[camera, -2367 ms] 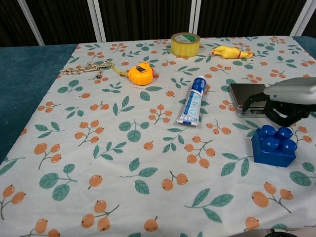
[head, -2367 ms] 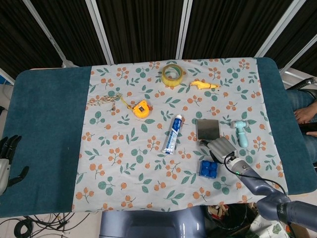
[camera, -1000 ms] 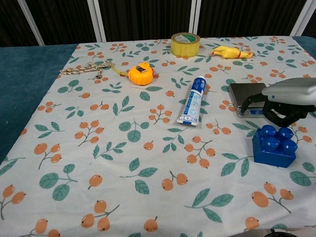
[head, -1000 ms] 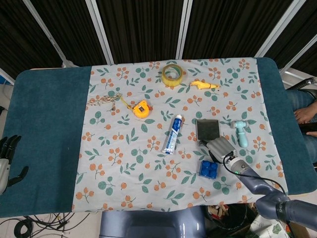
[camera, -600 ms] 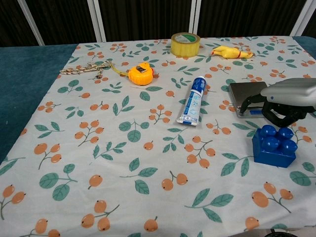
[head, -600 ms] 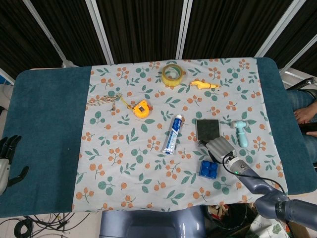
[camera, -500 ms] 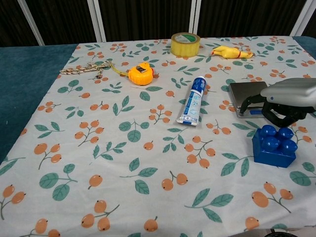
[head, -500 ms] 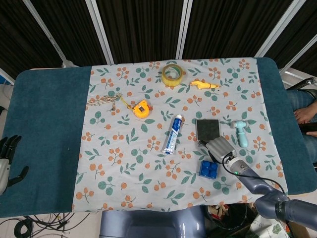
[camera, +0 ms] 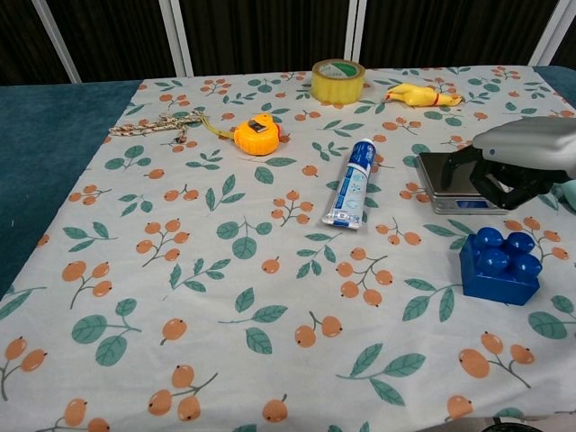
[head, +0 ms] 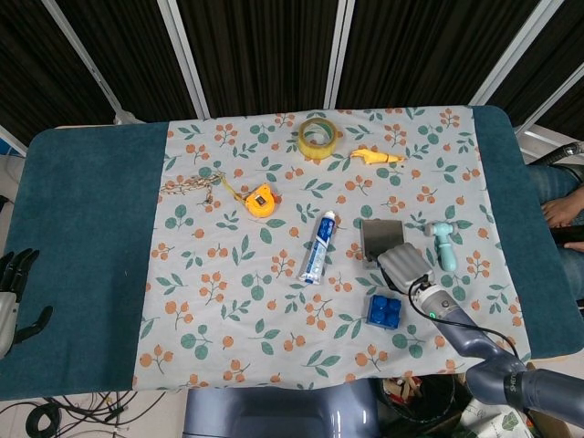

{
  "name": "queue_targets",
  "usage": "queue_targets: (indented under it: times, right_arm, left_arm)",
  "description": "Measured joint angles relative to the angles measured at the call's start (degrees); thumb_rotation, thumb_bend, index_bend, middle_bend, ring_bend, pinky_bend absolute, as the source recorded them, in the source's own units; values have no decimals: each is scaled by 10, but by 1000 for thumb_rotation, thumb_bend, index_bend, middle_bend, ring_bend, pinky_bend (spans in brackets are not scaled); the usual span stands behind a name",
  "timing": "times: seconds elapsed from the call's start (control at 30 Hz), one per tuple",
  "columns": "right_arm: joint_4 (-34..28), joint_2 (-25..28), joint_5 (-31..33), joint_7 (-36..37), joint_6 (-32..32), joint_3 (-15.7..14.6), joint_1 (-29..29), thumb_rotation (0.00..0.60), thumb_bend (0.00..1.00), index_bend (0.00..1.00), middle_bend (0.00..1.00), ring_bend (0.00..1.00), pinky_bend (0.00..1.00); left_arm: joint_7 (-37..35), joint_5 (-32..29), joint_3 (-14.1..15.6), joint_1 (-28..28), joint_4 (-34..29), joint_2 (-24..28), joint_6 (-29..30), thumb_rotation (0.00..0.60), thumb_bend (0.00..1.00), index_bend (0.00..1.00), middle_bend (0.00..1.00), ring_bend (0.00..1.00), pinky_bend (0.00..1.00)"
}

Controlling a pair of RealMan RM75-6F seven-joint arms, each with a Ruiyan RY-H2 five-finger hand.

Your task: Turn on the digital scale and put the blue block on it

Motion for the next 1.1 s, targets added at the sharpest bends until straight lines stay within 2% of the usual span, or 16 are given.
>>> queue_targets:
  times: [0.13,0.23,0.3,0.4,0.53,0.7,0.87,1.1]
  right_arm:
    - [-4,-1,-1,11,21,8,-8,600,324,170,208,388,360]
    - [-16,7,-4,26,35,14,-15,600,214,83,74,250,269]
    - [-27,16,-5,31,38,15,-18,600,160,41,38,205,254]
    - [-56,36,-4,42,38,15,-24,600,122,1,23,183,250]
    - [-108,69,-2,56,40,11,-35,600,114,0,22,183,250]
    - [-165,101,-19,59,58,-7,-59,600,113,0,27,185,249]
    - [-193,95,-34,44,86,-27,-85,600,112,0,39,188,250]
    - [-197,67,-30,29,96,-39,-100,600,112,0,56,190,249]
  left_arm:
    - [1,0,0,0,0,0,0,600,300,15,74,28,29]
    - [1,-1,0,0,0,0,0,600,300,15,74,28,29]
    - [1,-1,0,0,0,0,0,600,300,15,74,28,29]
    - [2,-1,0,0,-1,0,0,600,300,15,74,28,29]
    - [3,-2,0,1,-2,0,0,600,300,15,74,28,29]
    - [4,-1,0,1,-2,0,0,600,300,15,74,28,29]
    - [5,-2,0,0,-3,0,0,600,300,15,74,28,29]
    - [3,-2,0,0,-3,1,-1,600,300,15,74,29,29]
